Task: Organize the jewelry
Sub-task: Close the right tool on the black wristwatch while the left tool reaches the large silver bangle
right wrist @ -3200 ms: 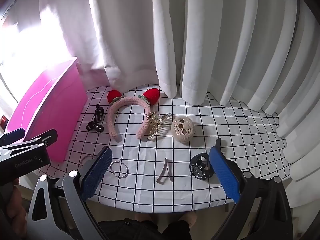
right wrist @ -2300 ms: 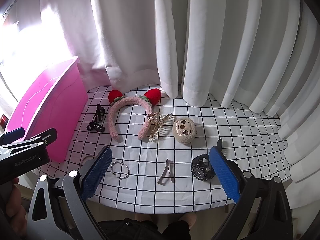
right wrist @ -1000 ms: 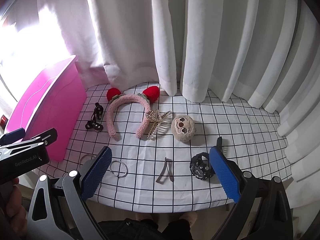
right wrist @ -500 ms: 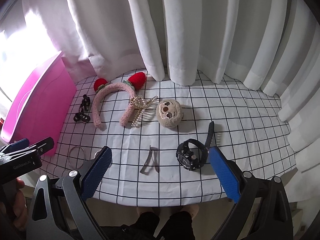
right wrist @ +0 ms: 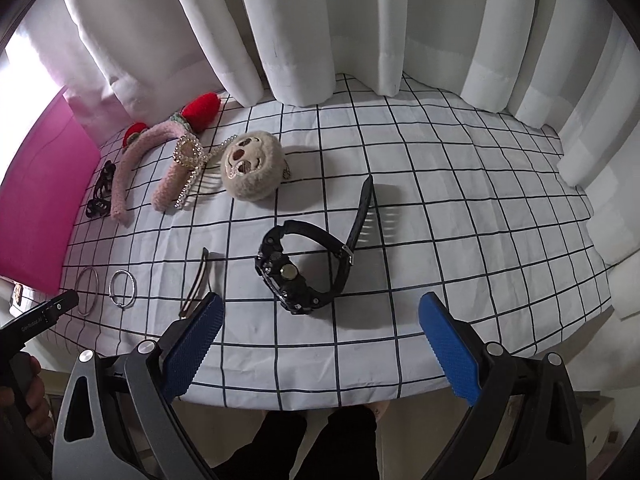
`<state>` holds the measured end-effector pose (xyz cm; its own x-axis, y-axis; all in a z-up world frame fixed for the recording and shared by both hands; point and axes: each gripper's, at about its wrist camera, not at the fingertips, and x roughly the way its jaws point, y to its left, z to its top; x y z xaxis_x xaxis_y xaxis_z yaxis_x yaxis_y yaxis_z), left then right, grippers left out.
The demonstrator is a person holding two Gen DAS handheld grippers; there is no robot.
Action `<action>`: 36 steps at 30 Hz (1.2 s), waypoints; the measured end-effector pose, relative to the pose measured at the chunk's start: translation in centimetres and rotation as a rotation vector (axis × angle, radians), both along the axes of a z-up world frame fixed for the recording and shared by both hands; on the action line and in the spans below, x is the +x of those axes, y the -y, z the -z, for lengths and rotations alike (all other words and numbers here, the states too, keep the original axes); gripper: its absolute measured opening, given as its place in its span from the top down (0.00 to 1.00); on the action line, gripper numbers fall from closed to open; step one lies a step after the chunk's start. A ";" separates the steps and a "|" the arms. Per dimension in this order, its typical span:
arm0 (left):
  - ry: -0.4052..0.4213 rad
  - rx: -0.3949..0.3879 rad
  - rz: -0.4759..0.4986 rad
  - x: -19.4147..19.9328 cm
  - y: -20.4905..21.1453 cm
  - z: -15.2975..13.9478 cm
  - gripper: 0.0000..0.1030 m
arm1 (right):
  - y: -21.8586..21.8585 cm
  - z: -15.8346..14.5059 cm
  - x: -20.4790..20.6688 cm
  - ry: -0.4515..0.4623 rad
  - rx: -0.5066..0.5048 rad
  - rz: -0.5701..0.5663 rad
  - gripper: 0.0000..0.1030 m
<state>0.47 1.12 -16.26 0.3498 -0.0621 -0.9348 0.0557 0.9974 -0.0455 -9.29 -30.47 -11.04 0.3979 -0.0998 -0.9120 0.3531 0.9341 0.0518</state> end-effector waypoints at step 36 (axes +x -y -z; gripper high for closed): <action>0.220 0.026 0.092 1.9 0.0 5.0 0.05 | -0.2 8.0 5.1 -0.035 -0.087 -0.109 0.08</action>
